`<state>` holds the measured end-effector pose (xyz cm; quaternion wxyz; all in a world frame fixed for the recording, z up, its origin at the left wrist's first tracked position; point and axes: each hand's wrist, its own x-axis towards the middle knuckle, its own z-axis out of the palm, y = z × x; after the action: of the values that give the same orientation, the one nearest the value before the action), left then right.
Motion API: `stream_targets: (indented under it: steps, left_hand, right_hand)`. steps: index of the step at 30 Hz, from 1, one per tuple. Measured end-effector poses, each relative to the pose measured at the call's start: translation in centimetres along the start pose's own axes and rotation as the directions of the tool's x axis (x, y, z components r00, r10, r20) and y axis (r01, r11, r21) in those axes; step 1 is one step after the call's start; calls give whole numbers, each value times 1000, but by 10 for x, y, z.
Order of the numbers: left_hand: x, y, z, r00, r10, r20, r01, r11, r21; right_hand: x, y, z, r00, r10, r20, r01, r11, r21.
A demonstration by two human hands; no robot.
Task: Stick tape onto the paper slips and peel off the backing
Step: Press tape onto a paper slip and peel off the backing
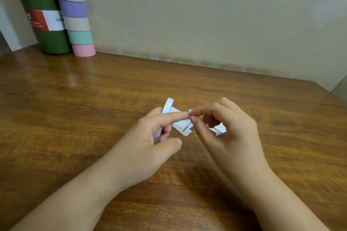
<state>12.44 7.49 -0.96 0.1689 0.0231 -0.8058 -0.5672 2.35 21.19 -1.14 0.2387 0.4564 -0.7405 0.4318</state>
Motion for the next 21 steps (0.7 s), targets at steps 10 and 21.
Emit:
stream_targets:
  steps: [10,21]
  left_hand:
    - [0,-3,3,999,32,29,-33,998,56]
    - [-1,2,0,998,-9,59,17,990,-137]
  right_hand:
    - [-1,1,2,996,-78,-38,72,987,-143]
    - [-2,-1,4,983,-168,-77,144,956,-256]
